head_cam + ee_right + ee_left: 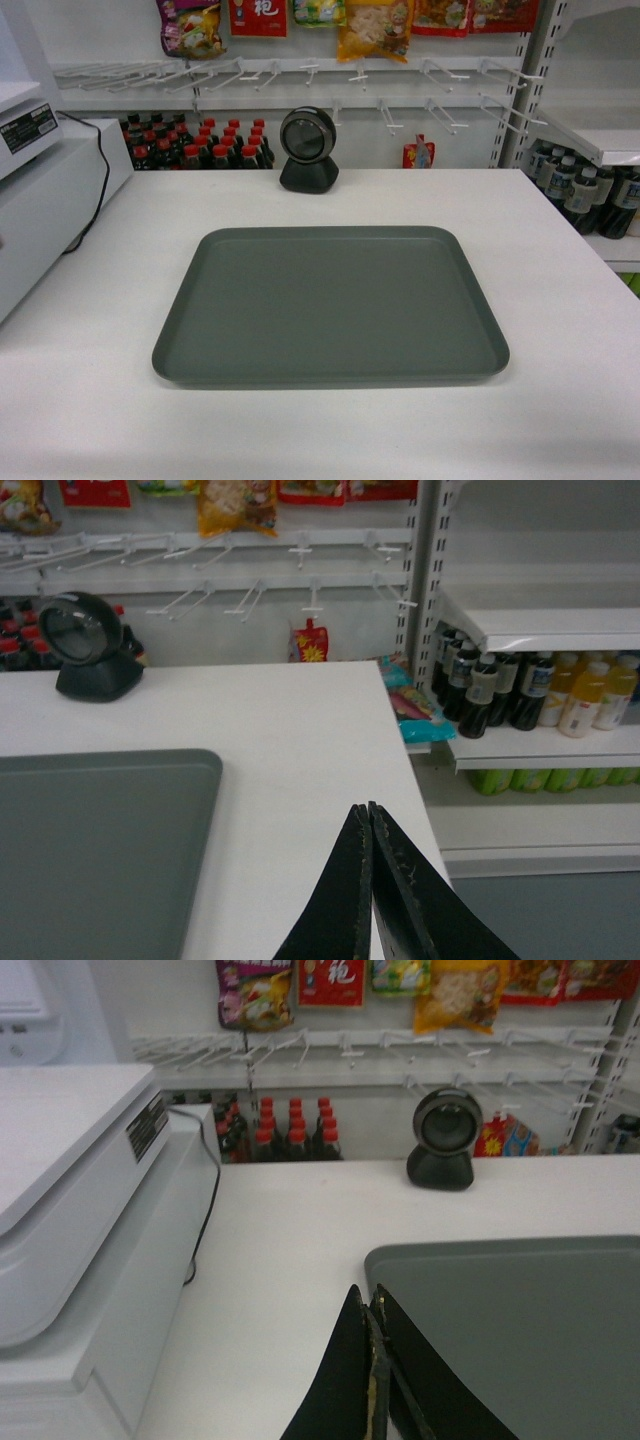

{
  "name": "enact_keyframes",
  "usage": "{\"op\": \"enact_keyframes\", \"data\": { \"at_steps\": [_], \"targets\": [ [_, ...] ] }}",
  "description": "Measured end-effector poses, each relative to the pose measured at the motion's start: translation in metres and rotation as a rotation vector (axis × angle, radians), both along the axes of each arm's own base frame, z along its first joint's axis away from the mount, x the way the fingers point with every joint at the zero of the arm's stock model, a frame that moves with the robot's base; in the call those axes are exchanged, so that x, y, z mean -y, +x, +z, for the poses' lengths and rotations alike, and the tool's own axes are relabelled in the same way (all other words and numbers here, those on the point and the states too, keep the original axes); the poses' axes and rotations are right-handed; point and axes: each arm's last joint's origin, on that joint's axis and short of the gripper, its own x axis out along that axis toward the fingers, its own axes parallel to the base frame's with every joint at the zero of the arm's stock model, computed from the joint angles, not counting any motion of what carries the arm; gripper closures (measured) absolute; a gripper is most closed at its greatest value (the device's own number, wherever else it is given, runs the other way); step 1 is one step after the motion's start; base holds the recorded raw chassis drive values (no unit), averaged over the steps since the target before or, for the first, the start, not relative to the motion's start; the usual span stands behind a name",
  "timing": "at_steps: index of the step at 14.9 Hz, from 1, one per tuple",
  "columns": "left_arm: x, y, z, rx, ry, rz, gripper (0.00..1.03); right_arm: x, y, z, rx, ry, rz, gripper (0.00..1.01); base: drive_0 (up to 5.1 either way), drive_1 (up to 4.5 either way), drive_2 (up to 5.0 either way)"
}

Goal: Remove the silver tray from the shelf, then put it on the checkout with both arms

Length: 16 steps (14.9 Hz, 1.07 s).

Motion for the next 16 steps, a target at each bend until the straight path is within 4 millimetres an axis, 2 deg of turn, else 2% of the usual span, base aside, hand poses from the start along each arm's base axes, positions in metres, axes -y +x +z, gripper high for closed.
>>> {"op": "enact_keyframes", "data": {
  "at_steps": [1, 2, 8, 10, 13, 16],
  "targets": [
    [-0.01, -0.028, 0.005, 0.024, -0.003, 0.002, 1.02, 0.001, -0.034, 0.015, 0.063, 0.0, 0.001, 0.99, 0.0, 0.0, 0.0],
    [-0.012, -0.034, 0.003, 0.009, -0.002, 0.003, 1.02, 0.001, -0.043, 0.016, 0.053, 0.0, 0.001, 0.99, 0.0, 0.0, 0.0],
    [-0.024, -0.047, 0.002, 0.01, -0.003, 0.015, 1.02, 0.001, -0.057, 0.021, 0.026, 0.0, 0.001, 0.99, 0.0, 0.0, 0.0],
    [-0.024, -0.055, 0.004, 0.016, -0.003, 0.007, 1.02, 0.001, -0.067, 0.032, 0.079, 0.0, 0.002, 0.99, 0.0, 0.0, 0.0],
    [-0.023, -0.067, 0.004, 0.018, -0.003, 0.002, 1.02, 0.001, -0.083, 0.027, 0.05, 0.0, 0.001, 0.99, 0.0, 0.0, 0.0],
    [-0.023, -0.076, 0.006, 0.022, -0.003, 0.002, 1.02, 0.001, -0.094, 0.031, 0.067, 0.0, 0.002, 0.99, 0.0, 0.0, 0.0]
  ]
}}
